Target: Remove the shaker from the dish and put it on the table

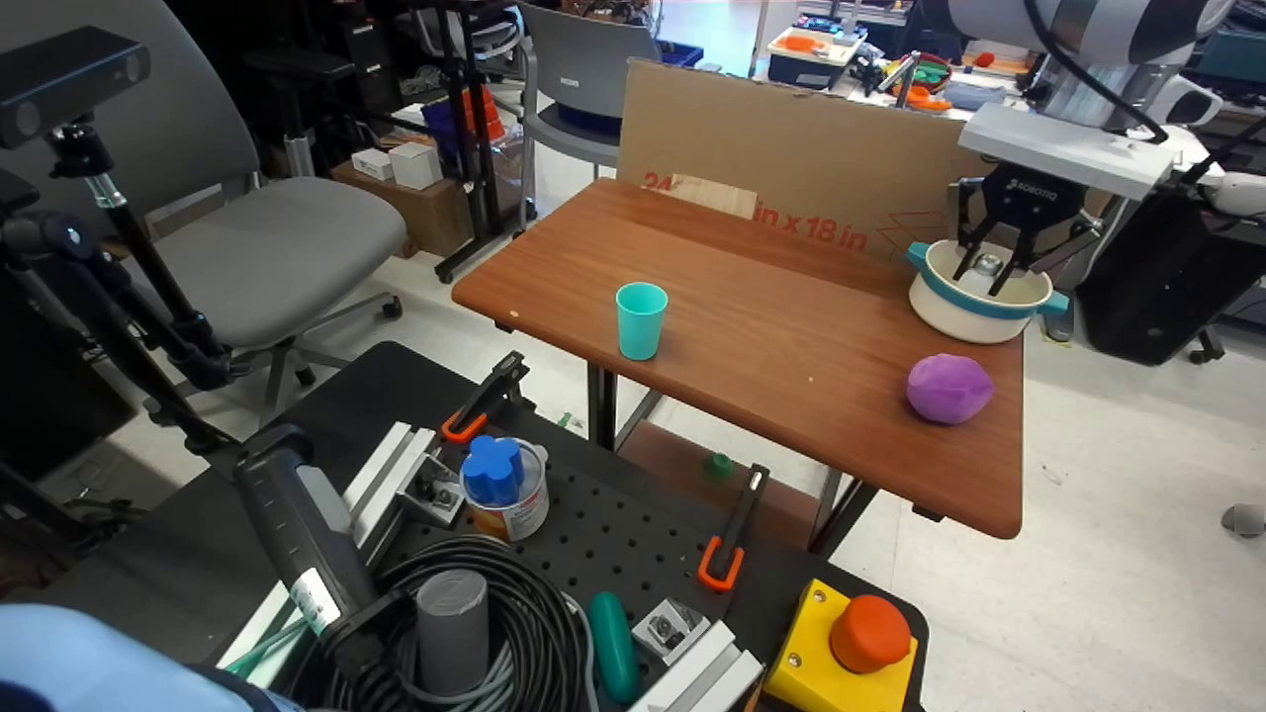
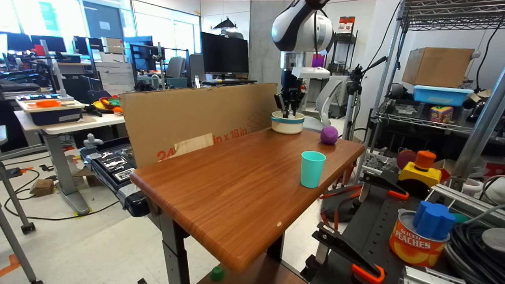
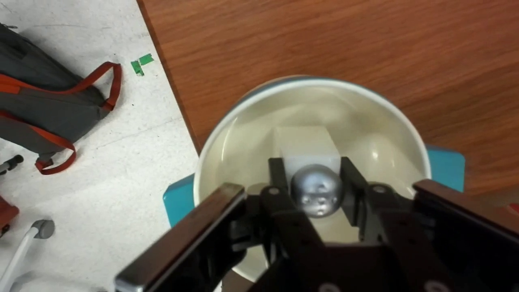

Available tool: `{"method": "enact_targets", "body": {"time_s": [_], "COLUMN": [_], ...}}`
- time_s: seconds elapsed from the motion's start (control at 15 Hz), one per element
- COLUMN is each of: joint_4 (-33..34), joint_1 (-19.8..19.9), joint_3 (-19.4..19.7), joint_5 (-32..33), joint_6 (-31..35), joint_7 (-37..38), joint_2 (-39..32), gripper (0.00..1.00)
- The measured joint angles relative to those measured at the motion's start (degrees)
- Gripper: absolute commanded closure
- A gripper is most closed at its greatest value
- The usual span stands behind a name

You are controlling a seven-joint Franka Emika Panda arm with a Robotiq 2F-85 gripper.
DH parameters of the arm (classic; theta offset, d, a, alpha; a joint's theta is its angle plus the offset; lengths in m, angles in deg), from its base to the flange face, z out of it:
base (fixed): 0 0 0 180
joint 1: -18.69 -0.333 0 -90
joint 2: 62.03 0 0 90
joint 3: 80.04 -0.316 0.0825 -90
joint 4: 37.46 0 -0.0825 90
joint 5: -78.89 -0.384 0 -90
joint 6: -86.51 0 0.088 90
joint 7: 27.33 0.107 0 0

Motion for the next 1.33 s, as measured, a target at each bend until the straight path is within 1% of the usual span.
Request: {"method": "enact_targets", "body": {"time_s": [0.27,0.47,0.73,0.87,1.0,1.13,1.33], "joint_4": [2.0,0.8,-7.0,-12.2,-18.2,-23.7,-29.4], "joint_1": [-0.3,-1.7,-4.4,-5.5,-6.4,-7.4,-8.9], "joint_3": [0.0,-0.1,-1.1,-2.8,-5.1,-7.0,-8.5], "joint_5": [2.2,3.3,4.9,4.4,2.5,0.1,-1.4], "joint_6": [-3.4,-5.4,-4.4,-4.4,-4.4,-4.3,-2.7], "joint_7": [0.3,-0.3,-2.6,-2.8,-2.9,-3.4,-3.6], "joint_2": [0.0,4.3,15.9,22.0,27.4,30.5,30.6], "gripper": [0.92,0.92,0.92,0.92,0.92,0.92,0.92]}}
